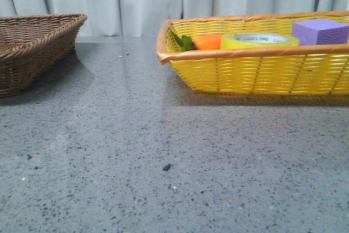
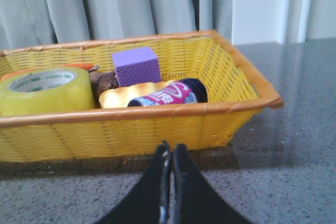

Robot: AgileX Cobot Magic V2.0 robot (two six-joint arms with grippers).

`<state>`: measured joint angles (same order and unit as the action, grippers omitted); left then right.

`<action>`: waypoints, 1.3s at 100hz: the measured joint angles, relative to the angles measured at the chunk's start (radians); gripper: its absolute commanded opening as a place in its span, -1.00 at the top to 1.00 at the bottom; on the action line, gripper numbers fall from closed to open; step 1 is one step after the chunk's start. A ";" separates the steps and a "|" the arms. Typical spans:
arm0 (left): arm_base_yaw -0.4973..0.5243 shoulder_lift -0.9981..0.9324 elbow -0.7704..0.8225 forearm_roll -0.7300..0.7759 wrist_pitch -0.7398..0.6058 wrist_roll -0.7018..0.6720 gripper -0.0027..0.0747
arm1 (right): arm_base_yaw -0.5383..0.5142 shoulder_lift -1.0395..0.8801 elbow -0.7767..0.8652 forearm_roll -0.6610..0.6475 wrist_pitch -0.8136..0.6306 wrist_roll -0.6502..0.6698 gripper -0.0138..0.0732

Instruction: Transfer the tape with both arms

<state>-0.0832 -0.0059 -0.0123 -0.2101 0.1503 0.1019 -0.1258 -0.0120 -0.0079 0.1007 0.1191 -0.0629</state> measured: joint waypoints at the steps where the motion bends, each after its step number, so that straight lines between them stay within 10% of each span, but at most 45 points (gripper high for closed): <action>1: 0.000 0.000 -0.002 -0.001 0.005 0.000 0.99 | 0.003 0.000 -0.006 0.000 0.005 0.000 0.84; 93: 0.000 0.338 -0.332 -0.019 -0.050 0.000 0.98 | 0.046 0.417 -0.552 0.140 0.429 -0.009 0.82; 117: 0.000 0.338 -0.332 -0.019 -0.052 0.000 0.98 | 0.146 0.666 -0.769 0.142 0.575 -0.039 -0.03; 130: 0.000 0.338 -0.332 -0.019 -0.052 0.000 0.98 | 0.215 0.819 -0.916 0.142 0.635 -0.052 -0.18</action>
<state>-0.0832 0.3326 -0.3448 -0.2287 0.0979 0.1019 0.0896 0.8072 -0.9240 0.2429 0.7540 -0.1153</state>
